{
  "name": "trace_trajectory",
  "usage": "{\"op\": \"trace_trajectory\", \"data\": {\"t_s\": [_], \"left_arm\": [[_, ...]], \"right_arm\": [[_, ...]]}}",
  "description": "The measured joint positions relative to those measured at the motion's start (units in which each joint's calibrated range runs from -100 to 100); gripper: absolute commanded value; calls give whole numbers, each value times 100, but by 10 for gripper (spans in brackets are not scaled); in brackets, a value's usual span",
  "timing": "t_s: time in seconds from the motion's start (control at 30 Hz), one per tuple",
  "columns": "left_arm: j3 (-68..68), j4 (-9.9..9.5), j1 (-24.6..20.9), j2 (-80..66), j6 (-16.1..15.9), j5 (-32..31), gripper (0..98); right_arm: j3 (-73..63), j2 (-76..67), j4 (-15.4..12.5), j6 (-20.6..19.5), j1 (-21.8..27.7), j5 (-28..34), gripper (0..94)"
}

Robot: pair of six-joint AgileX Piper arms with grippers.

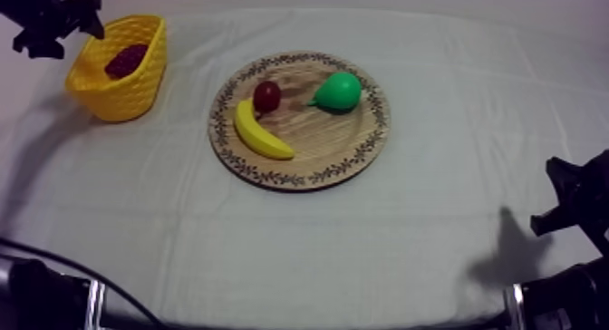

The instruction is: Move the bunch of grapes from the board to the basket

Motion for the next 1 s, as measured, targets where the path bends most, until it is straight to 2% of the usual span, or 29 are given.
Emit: {"op": "trace_trajectory", "data": {"t_s": [0.13, 0.4, 0.5, 0.6, 0.83, 1.0], "left_arm": [[820, -33, 111, -846, -88, -497, 637], [2741, -70, 333, -2520, -433, -1954, 395], [3504, -70, 398, -3132, -464, -2522, 327], [4218, -70, 437, -3738, -422, -2953, 282], [5753, -204, 480, -5143, -219, -3616, 191], [6693, -448, 488, -6102, 73, -3944, 78]], "right_arm": [[0, 0, 0, 0, 0, 0, 3], [0, 0, 0, 0, 0, 0, 3], [0, 0, 0, 0, 0, 0, 3], [0, 0, 0, 0, 0, 0, 3], [0, 0, 0, 0, 0, 0, 3], [0, 0, 0, 0, 0, 0, 3]]}}
